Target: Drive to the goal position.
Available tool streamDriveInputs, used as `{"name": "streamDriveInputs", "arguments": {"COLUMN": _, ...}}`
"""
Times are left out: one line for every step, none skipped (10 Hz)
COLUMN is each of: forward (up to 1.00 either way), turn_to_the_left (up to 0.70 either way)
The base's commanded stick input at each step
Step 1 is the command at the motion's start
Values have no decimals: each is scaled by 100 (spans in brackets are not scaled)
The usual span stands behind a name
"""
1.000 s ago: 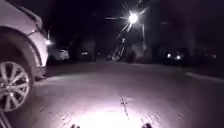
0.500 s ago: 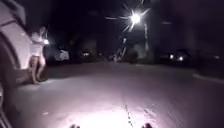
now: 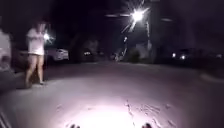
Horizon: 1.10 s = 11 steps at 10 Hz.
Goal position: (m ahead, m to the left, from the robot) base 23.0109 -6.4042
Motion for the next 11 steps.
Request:
{"name": "streamDriveInputs", "arguments": {"forward": 85, "turn_to_the_left": 0}}
{"name": "streamDriveInputs", "arguments": {"forward": 85, "turn_to_the_left": 0}}
{"name": "streamDriveInputs", "arguments": {"forward": 85, "turn_to_the_left": 0}}
{"name": "streamDriveInputs", "arguments": {"forward": 85, "turn_to_the_left": 0}}
{"name": "streamDriveInputs", "arguments": {"forward": 85, "turn_to_the_left": 0}}
{"name": "streamDriveInputs", "arguments": {"forward": 85, "turn_to_the_left": 0}}
{"name": "streamDriveInputs", "arguments": {"forward": 85, "turn_to_the_left": 0}}
{"name": "streamDriveInputs", "arguments": {"forward": 85, "turn_to_the_left": 0}}
{"name": "streamDriveInputs", "arguments": {"forward": 85, "turn_to_the_left": 0}}
{"name": "streamDriveInputs", "arguments": {"forward": 85, "turn_to_the_left": 0}}
{"name": "streamDriveInputs", "arguments": {"forward": 85, "turn_to_the_left": 0}}
